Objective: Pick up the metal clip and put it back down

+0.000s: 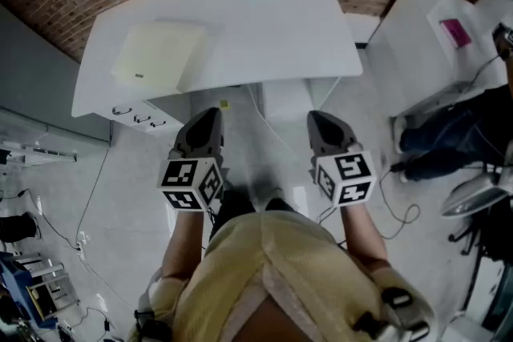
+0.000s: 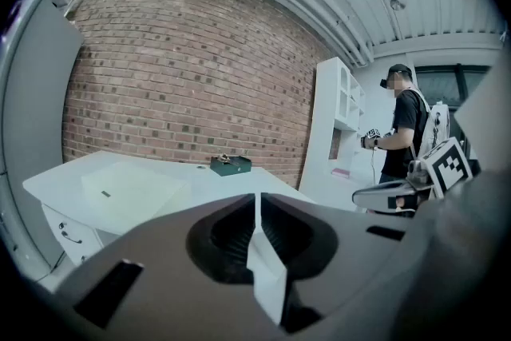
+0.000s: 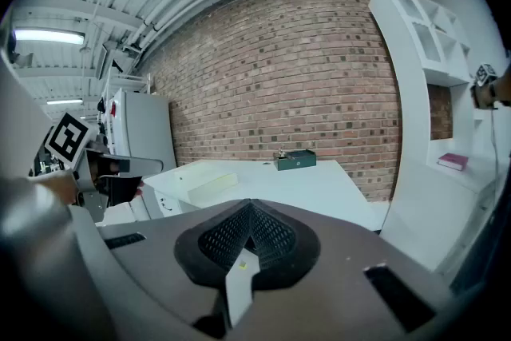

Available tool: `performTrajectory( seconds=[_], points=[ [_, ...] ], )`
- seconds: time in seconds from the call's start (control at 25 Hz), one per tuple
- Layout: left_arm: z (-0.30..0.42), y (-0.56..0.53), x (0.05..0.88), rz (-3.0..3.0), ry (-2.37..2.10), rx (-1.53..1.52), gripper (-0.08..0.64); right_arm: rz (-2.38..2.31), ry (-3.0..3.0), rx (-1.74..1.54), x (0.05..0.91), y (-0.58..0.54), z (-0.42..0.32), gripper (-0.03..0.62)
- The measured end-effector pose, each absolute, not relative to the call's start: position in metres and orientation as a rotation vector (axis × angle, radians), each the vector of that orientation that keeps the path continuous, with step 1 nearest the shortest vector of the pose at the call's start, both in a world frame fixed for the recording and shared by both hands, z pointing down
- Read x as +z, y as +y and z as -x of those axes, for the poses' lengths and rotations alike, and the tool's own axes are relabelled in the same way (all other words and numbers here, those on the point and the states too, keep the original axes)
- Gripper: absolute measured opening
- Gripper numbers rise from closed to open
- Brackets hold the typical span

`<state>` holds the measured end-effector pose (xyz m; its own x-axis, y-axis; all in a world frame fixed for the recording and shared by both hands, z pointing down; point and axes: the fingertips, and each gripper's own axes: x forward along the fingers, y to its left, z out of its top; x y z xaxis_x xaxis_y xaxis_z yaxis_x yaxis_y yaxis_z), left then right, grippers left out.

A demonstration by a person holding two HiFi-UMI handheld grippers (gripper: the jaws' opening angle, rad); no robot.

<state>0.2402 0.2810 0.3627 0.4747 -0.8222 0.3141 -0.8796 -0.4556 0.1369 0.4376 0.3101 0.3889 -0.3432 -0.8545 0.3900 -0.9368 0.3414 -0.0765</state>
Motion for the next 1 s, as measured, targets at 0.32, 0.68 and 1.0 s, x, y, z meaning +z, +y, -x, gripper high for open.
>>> performTrajectory(
  seconds=[0.32,0.68,1.0],
  points=[
    [-0.223,0.286,0.363,-2.446,-1.438,0.291,0.017,-1.657,-2.369,0.468,0.396,0.305,-0.433,0.003],
    [-0.231,0.262,0.372,-2.458,-1.291,0.278,0.017,-1.581,-2.396,0.493,0.393,0.293,-0.402,0.005],
    [-0.191,0.243,0.371,-2.466,-1.298,0.282,0.017,-1.500,-2.408,0.375,0.375,0.263,-0.353,0.006]
  ],
)
